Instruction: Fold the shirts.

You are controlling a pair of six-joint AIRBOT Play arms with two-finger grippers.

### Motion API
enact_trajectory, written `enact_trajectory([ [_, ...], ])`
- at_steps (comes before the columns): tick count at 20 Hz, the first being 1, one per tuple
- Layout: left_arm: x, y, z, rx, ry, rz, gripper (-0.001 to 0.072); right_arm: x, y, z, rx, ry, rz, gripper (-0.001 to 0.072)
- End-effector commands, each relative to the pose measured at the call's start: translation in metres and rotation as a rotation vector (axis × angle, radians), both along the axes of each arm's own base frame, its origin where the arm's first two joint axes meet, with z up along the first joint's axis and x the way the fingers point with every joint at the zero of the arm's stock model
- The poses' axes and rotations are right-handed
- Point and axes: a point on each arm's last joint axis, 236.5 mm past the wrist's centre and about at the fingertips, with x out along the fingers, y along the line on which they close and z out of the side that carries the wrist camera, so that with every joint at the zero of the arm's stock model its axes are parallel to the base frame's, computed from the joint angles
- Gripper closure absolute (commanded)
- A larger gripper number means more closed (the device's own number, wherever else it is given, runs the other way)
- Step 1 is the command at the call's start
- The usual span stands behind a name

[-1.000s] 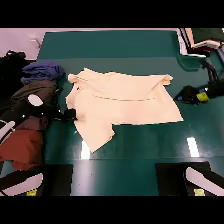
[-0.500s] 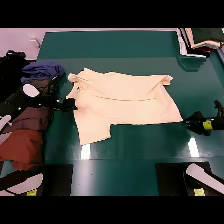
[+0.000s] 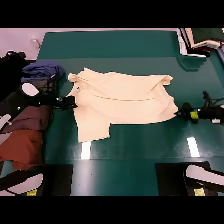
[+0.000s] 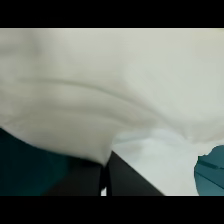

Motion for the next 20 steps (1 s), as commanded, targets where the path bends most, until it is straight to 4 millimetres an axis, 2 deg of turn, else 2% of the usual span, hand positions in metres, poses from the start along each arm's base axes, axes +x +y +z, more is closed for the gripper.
enact_trajectory([
  [1,0.012,-0.002,0.035,-0.012,-0.074,-0.005,0.0686,0.039,0.017,0.052,-0.080,-0.169,0.101,0.0699],
  [2,0.021,-0.003,0.068,-0.016,-0.157,-0.010,0.0686,0.048,0.019,0.084,-0.115,-0.250,0.137,0.0699],
  [3,0.028,-0.003,0.110,-0.016,-0.261,-0.014,0.0686,0.057,0.021,0.126,-0.157,-0.348,0.173,0.0699],
  [4,0.033,-0.002,0.165,-0.016,-0.395,-0.014,0.0686,0.063,0.024,0.170,-0.201,-0.445,0.198,0.0700],
  [5,0.031,0.001,0.224,-0.011,-0.535,-0.013,0.0686,0.065,0.025,0.225,-0.259,-0.563,0.214,0.0700],
  [6,0.021,0.004,0.291,-0.009,-0.696,-0.009,0.0686,0.063,0.027,0.280,-0.323,-0.681,0.221,0.0699],
  [8,-0.024,0.017,0.422,0.021,-1.021,0.017,0.0686,0.039,0.033,0.399,-0.478,-0.944,0.207,0.0700],
  [9,-0.058,0.026,0.483,0.041,-1.180,0.039,0.0686,0.020,0.036,0.449,-0.551,-1.053,0.190,0.0699],
  [10,-0.090,0.034,0.529,0.059,-1.308,0.060,0.0686,-0.003,0.039,0.495,-0.624,-1.153,0.171,0.0699],
  [11,-0.129,0.039,0.572,0.065,-1.428,0.070,0.0687,-0.025,0.043,0.531,-0.690,-1.231,0.150,0.0699],
  [12,-0.158,0.043,0.601,0.072,-1.518,0.084,0.0687,-0.048,0.047,0.561,-0.756,-1.295,0.127,0.0700],
  [14,-0.202,0.052,0.639,0.081,-1.654,0.121,0.0687,-0.083,0.050,0.600,-0.864,-1.360,0.070,0.0700],
  [15,-0.210,0.057,0.647,0.091,-1.685,0.142,0.0687,-0.093,0.047,0.611,-0.903,-1.362,0.037,0.0700],
  [16,-0.209,0.061,0.648,0.104,-1.689,0.159,0.0688,-0.101,0.045,0.617,-0.934,-1.352,0.002,0.0699],
  [17,-0.200,0.066,0.643,0.117,-1.660,0.178,0.0687,-0.104,0.040,0.621,-0.962,-1.337,-0.024,0.0700],
  [18,-0.183,0.069,0.630,0.135,-1.604,0.191,0.0687,-0.106,0.037,0.622,-0.973,-1.318,-0.040,0.0700],
  [20,-0.131,0.066,0.585,0.172,-1.445,0.166,0.0687,-0.094,0.030,0.617,-0.918,-1.278,-0.040,0.0700],
])
